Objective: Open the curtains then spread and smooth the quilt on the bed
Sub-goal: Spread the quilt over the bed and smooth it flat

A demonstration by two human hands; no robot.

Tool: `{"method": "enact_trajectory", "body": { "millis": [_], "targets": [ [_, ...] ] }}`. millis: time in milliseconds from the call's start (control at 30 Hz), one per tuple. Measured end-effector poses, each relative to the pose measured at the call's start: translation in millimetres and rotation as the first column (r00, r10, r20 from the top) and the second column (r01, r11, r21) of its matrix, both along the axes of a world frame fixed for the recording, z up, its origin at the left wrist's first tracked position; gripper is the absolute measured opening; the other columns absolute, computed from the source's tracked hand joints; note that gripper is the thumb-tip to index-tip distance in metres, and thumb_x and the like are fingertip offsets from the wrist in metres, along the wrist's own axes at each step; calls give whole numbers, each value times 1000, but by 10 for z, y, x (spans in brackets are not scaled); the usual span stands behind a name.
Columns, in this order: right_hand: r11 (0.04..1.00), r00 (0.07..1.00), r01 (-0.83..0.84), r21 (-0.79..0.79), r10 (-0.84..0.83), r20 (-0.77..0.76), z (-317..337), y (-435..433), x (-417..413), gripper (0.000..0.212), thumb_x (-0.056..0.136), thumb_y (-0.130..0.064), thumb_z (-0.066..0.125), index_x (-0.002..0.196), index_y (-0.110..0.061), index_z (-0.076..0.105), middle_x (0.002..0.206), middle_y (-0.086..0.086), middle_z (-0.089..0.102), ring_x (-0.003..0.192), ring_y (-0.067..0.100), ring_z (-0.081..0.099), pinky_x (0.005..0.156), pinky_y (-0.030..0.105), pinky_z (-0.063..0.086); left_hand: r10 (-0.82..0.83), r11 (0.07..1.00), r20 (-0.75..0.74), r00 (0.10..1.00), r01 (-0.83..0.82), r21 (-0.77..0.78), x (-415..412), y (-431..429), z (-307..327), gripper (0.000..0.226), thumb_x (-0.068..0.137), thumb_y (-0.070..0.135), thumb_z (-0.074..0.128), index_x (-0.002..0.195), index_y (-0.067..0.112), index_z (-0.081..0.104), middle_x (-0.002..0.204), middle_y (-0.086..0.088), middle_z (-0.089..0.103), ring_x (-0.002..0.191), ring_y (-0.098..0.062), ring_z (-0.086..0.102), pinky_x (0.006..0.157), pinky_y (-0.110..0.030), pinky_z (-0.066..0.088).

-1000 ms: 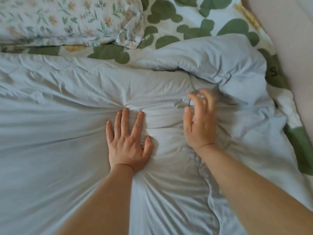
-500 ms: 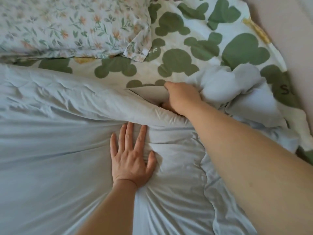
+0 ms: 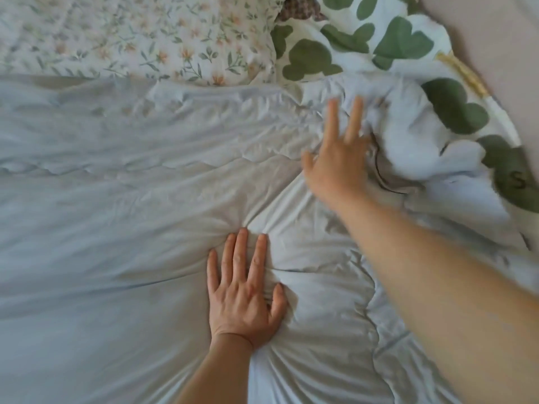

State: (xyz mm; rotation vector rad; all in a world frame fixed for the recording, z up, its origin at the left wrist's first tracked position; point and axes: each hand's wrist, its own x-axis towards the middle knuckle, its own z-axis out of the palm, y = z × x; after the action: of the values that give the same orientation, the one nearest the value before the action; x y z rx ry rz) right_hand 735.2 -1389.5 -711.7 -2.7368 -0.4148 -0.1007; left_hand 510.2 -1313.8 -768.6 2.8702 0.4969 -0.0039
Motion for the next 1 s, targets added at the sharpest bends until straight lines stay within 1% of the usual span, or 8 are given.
{"method": "enact_trajectory", "body": {
  "millis": [167, 433, 533, 600, 667, 733, 833, 1000],
  "targets": [
    [994, 999, -43, -103, 45, 12, -522, -28, -965, 58, 90, -35, 43, 142, -10, 40, 151, 17, 34, 142, 34, 26, 115, 53, 21, -17, 1000, -13, 1000, 17, 12, 2, 5, -14, 82, 75, 53, 42, 150, 21, 28, 156, -11, 25, 144, -28, 21, 114, -54, 13],
    [983, 997, -32, -180, 45, 67, -653, 6, -888, 56, 87, -37, 40, 140, -20, 45, 150, 10, 38, 140, 30, 30, 116, 51, 17, -8, 1000, 30, 1000, 7, 12, -5, -10, -17, 83, 75, 52, 43, 150, 18, 29, 156, -9, 25, 144, -26, 21, 116, -50, 11],
    [981, 996, -24, -192, 41, 84, -670, -9, -844, 55, 87, -37, 42, 140, -21, 46, 150, 10, 38, 140, 29, 31, 115, 52, 17, -60, 997, 129, 990, 64, -32, -1, 119, 45, 81, 76, 47, 45, 147, 10, 34, 153, -9, 32, 143, -24, 27, 115, -47, 18],
    [980, 993, -37, -198, 59, 106, -684, 4, -833, 55, 88, -36, 43, 140, -20, 45, 150, 10, 37, 140, 29, 30, 115, 52, 16, 0, 1000, 175, 985, -5, 28, -23, 487, 71, 76, 77, 43, 44, 145, 9, 37, 150, -10, 38, 140, -24, 33, 114, -45, 23],
    [980, 989, -45, -192, 71, 131, -686, 12, -817, 55, 88, -37, 40, 140, -20, 45, 150, 10, 37, 140, 30, 30, 115, 52, 16, 220, 966, 143, 965, -235, 103, -162, 972, 95, 72, 80, 46, 39, 145, 15, 38, 149, -9, 39, 139, -26, 33, 114, -47, 21],
    [980, 986, -44, -193, 74, 149, -690, 27, -789, 56, 87, -37, 39, 140, -21, 45, 150, 10, 36, 139, 31, 29, 115, 52, 16, 366, 916, 60, 929, -371, 153, -360, 1326, 105, 71, 81, 53, 32, 147, 25, 33, 152, -6, 34, 141, -28, 27, 114, -51, 18],
    [980, 983, -28, -196, 62, 172, -698, 42, -767, 56, 86, -37, 39, 139, -21, 46, 150, 10, 36, 139, 31, 30, 115, 51, 16, 375, 915, -42, 926, -362, 177, -420, 1434, 25, 73, 81, 57, 27, 149, 34, 25, 157, -3, 25, 144, -27, 19, 115, -55, 11],
    [980, 979, -34, -195, 72, 193, -730, 50, -743, 57, 85, -37, 38, 139, -20, 45, 148, 10, 37, 137, 32, 32, 114, 51, 17, 355, 922, -33, 934, -344, 179, -277, 1509, -55, 75, 78, 57, 29, 150, 35, 23, 158, -5, 19, 146, -28, 12, 115, -56, 3]
  ]
}}
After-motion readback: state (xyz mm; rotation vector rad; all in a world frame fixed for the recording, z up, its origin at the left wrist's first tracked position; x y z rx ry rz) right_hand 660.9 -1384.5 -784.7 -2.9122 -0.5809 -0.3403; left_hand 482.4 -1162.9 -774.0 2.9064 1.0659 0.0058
